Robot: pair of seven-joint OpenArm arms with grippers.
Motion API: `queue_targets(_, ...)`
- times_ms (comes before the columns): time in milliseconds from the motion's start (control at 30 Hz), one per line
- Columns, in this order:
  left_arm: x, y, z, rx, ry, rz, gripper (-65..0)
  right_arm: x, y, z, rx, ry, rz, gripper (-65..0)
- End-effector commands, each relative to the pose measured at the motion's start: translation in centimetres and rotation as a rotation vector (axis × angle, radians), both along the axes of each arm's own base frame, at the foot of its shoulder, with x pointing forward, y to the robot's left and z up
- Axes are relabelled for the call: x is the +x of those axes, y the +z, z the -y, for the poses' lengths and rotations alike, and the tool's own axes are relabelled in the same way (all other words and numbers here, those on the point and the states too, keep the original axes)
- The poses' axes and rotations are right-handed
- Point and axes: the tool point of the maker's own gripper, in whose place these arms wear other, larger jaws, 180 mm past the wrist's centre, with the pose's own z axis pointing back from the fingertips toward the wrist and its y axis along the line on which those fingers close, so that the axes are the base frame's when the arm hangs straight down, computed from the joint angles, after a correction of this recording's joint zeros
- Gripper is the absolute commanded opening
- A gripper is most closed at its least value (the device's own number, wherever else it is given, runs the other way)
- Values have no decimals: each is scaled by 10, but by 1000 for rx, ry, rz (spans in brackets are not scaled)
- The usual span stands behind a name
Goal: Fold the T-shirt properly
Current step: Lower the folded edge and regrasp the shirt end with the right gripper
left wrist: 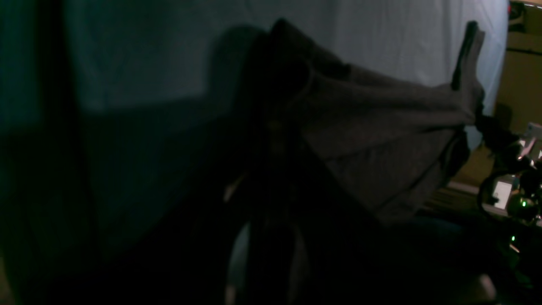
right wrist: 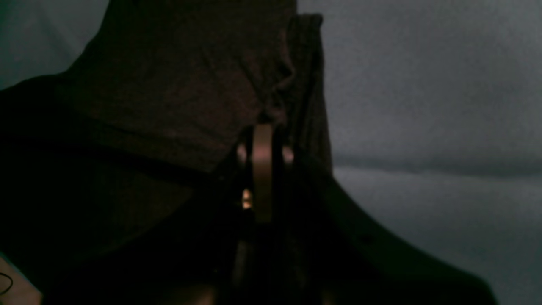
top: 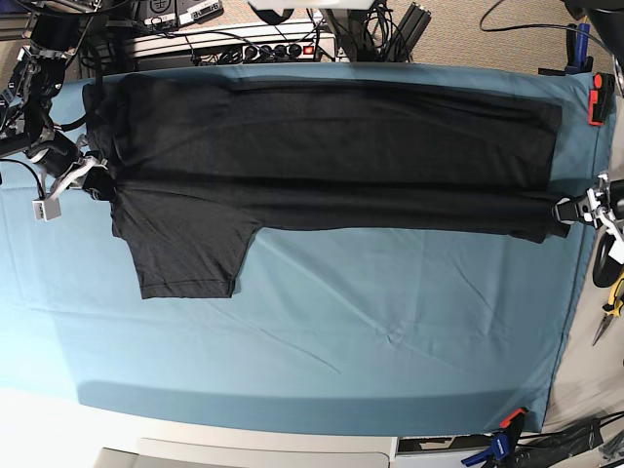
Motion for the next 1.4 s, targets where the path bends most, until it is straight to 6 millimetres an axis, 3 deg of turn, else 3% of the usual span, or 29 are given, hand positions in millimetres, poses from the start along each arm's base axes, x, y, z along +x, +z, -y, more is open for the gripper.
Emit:
queue_targets(0,12,20,-13,15,16,59,-650,10,19,9,-27,2,56,-650)
queue_targets(133,15,21,-14,16,29,72,-637,9,18,8,-28,2,54,-650)
queue_targets(200,15,21,-14,16,30,73,-492,9,18,9,-34,2,51,-616)
queue_targets(267,17,22,-15,16,40,84,-394,9,17,11,-43,-1,52,-401)
queue_targets(300,18,22,-16,17,45,89,-377,10,18,11,-47,-4,60,-340)
queue_targets(467,20,24,-18,20,53,97,-374,17,27,15,-45,-28,119,-328)
queue_targets(733,27,35,-17,35,32,132,-375,59,99,58,-103,-161,352,-328)
queue_targets(867,38,50,-7,53,-22,186,-375,88,118,64,-142,-193,403,-328)
queue_targets(967,49,67,5,74,-85,250,-375,109,106,58,-27,-237,404,-328)
queue_targets(1133,61,95,28,110,-192,346,-375,146,59,35,261,-323,330,-328)
queue_targets(1267,62,101,33,118,-214,365,-375,165,28,17,420,-380,241,-328)
queue_targets(1367,62,101,33,118,-214,364,-375,172,17,9,442,-397,202,-328)
